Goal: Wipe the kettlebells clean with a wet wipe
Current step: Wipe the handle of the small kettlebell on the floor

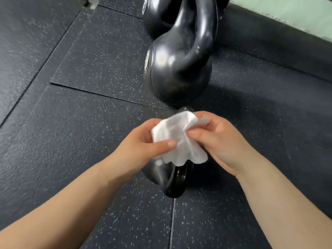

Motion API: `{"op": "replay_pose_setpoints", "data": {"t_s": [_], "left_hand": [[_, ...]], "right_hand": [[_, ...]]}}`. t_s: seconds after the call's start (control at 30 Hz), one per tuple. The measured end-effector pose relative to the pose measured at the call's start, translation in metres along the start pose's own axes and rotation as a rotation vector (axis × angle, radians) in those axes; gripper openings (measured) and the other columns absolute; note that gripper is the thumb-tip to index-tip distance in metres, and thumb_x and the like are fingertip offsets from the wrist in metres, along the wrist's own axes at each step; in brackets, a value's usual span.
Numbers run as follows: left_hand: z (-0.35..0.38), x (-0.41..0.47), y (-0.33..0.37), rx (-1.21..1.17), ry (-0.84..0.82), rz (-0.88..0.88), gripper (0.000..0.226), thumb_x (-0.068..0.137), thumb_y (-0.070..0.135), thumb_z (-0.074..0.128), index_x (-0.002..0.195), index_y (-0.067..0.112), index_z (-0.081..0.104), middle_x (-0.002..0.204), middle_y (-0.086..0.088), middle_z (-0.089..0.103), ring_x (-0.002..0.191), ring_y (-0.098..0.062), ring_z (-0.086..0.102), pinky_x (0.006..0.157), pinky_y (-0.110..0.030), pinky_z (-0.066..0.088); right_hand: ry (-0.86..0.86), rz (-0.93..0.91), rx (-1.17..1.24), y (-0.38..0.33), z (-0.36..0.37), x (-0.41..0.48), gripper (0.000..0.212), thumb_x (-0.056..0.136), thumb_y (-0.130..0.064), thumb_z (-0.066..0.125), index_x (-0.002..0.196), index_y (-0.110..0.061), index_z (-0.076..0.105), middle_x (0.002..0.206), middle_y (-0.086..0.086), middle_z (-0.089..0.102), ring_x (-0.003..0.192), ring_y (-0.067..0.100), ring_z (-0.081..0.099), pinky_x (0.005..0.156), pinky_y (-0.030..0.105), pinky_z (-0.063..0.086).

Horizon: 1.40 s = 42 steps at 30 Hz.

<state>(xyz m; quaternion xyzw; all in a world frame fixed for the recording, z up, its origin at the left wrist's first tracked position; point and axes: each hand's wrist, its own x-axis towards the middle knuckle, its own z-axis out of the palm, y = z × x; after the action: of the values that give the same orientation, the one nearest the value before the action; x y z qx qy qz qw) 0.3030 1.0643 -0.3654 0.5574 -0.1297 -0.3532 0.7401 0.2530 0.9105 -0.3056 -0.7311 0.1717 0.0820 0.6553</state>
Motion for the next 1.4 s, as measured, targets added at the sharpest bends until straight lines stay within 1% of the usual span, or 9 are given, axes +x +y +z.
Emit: {"op": "replay_pose_setpoints", "data": {"t_s": [0.23,0.43,0.57,0.63,0.8,0.93,1.17,1.3,1.4], "left_hand": [[-0.025,0.003,-0.016,0.188,0.550,-0.024,0.017,0.057,0.029,0.062,0.070,0.021,0.056,0.068,-0.001,0.057,0.063,-0.012,0.053,0.060,-0.028,0.040],[0.012,-0.015,-0.040,0.151,-0.085,-0.109,0.044,0.064,0.045,0.060,0.099,0.019,0.062,0.108,0.003,0.061,0.097,-0.014,0.057,0.086,-0.033,0.046],[0.008,-0.024,-0.051,0.283,-0.115,0.052,0.057,0.072,0.049,0.046,0.073,-0.005,0.065,0.106,0.017,0.058,0.096,0.005,0.054,0.083,-0.011,0.039],[0.006,-0.030,-0.055,0.409,-0.126,0.129,0.042,0.072,0.048,0.054,0.059,0.008,0.059,0.095,0.012,0.054,0.084,0.002,0.051,0.073,-0.007,0.037],[-0.007,-0.052,-0.093,0.990,-0.171,0.537,0.032,0.090,0.047,0.038,0.070,0.024,0.050,0.105,0.003,0.039,0.093,-0.008,0.043,0.077,-0.012,0.037],[-0.036,-0.058,-0.121,1.140,-0.241,0.467,0.036,0.094,0.042,0.030,0.077,0.027,0.058,0.106,0.009,0.044,0.087,-0.006,0.045,0.074,-0.016,0.040],[-0.037,-0.070,-0.066,0.493,0.106,0.004,0.020,0.071,0.042,0.054,0.058,0.028,0.062,0.071,0.024,0.065,0.072,0.015,0.055,0.067,-0.002,0.039],[-0.041,-0.078,0.012,0.026,0.242,-0.289,0.030,0.049,0.038,0.061,0.056,0.010,0.067,0.052,0.003,0.063,0.051,-0.005,0.056,0.049,-0.013,0.044],[-0.022,-0.098,0.090,-0.101,0.214,-0.361,0.024,0.043,0.031,0.062,0.053,0.010,0.066,0.048,0.001,0.060,0.044,-0.008,0.056,0.043,-0.013,0.043]], "right_hand": [[0.120,-0.021,-0.571,0.023,-0.003,0.006,0.042,0.091,-0.019,0.047,0.129,-0.034,0.041,0.128,-0.033,0.022,0.119,-0.012,0.020,0.094,0.002,0.020],[0.134,-0.035,-0.641,0.027,-0.008,0.008,0.044,0.089,-0.020,0.050,0.129,-0.034,0.042,0.128,-0.032,0.021,0.122,-0.009,0.021,0.112,0.027,0.019],[0.130,-0.057,-0.661,0.030,-0.008,0.007,0.043,0.089,-0.020,0.049,0.129,-0.035,0.041,0.128,-0.033,0.020,0.122,-0.012,0.017,0.103,0.018,0.017],[0.138,-0.058,-0.682,0.031,-0.008,0.008,0.043,0.089,-0.022,0.049,0.129,-0.036,0.041,0.127,-0.033,0.020,0.121,-0.013,0.016,0.101,0.018,0.017],[0.148,-0.083,-0.661,0.034,-0.009,0.009,0.041,0.089,-0.021,0.050,0.127,-0.035,0.044,0.129,-0.032,0.023,0.113,-0.024,0.015,0.100,0.013,0.019],[0.146,-0.112,-0.653,0.036,-0.010,0.009,0.041,0.088,-0.021,0.050,0.126,-0.037,0.044,0.129,-0.033,0.025,0.117,-0.019,0.018,0.089,-0.004,0.017],[0.192,-0.139,-0.589,0.036,-0.011,0.006,0.037,0.088,-0.018,0.050,0.108,-0.048,0.041,0.119,-0.040,0.031,0.111,-0.024,0.028,0.084,-0.013,0.018],[0.222,-0.025,-0.385,0.006,0.012,-0.006,0.036,0.087,-0.016,0.052,0.102,-0.048,0.041,0.113,-0.037,0.036,0.116,-0.005,0.035,0.102,0.015,0.028],[-0.011,0.282,0.094,-0.046,0.037,-0.022,0.034,0.083,-0.036,0.051,0.116,-0.031,0.046,0.120,-0.014,0.054,0.116,0.005,0.049,0.103,0.026,0.038]]}}
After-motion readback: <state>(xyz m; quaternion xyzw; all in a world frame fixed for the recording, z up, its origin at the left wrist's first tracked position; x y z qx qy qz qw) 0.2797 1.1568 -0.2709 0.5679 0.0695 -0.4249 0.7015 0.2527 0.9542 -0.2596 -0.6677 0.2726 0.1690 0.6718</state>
